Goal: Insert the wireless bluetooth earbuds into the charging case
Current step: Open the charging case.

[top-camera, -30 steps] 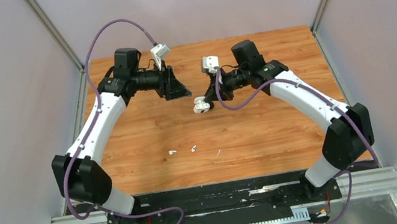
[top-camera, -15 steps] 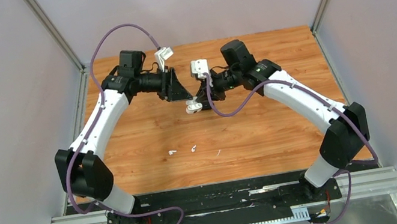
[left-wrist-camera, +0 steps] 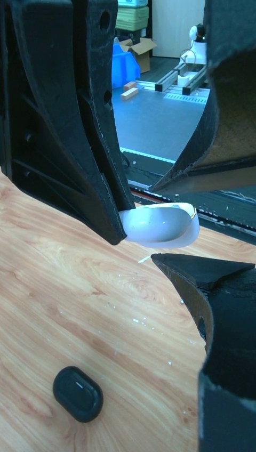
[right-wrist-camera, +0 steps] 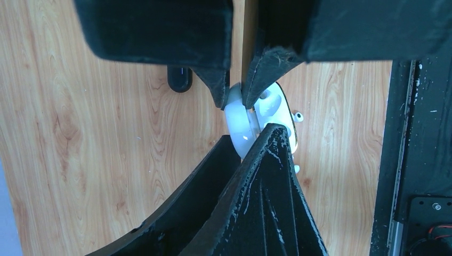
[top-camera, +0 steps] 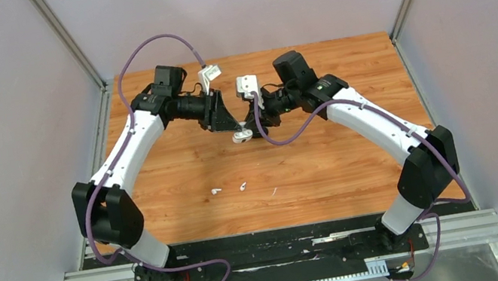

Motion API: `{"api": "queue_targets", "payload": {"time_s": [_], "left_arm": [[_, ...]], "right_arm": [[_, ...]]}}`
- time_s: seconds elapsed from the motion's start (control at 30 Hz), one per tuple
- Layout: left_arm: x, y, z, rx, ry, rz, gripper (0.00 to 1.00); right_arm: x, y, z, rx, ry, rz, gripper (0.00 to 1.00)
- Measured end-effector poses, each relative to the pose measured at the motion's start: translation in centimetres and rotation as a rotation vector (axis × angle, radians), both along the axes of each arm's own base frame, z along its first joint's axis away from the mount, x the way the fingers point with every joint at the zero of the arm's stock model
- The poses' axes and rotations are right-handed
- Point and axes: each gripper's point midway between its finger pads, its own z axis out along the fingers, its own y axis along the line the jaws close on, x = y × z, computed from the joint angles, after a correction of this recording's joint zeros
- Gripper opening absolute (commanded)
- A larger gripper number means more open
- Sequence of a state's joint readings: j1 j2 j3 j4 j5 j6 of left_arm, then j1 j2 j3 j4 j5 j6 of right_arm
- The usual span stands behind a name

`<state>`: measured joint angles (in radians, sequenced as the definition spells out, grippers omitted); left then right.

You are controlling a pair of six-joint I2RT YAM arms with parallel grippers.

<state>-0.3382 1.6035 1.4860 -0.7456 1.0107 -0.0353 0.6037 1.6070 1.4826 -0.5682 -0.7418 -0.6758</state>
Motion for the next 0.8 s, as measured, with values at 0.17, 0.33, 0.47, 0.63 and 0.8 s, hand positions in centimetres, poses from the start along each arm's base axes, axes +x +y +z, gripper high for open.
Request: {"api": "queue_targets", "payload": {"time_s": [0.17, 0.33, 0.47, 0.63, 0.8], "left_arm": [[0.05, 0.0, -0.5, 0.007, 0.015, -0.003, 0.41], [-0.02, -0.09, -0.51, 0.0, 0.02, -0.011, 0.42], [0.08, -0.18, -0.52, -0.005, 0.027, -0.009, 0.48], [0.3, -0.35, -0.6, -0.011, 0.041, -0.003, 0.47], [0.39, -0.48, -0.53, -0.019, 0.049, -0.002, 0.49]], "right_arm": [[0.01, 0.05, 0.18, 0.003, 0.001, -0.002, 0.0], [-0.01, 0.04, 0.16, 0.003, 0.006, -0.005, 0.0], [-0.09, 0.11, 0.16, 0.004, 0.007, -0.003, 0.0], [-0.17, 0.18, 0.16, 0.004, 0.007, 0.0, 0.0], [-0.17, 0.19, 0.16, 0.003, 0.007, 0.0, 0.0]]}}
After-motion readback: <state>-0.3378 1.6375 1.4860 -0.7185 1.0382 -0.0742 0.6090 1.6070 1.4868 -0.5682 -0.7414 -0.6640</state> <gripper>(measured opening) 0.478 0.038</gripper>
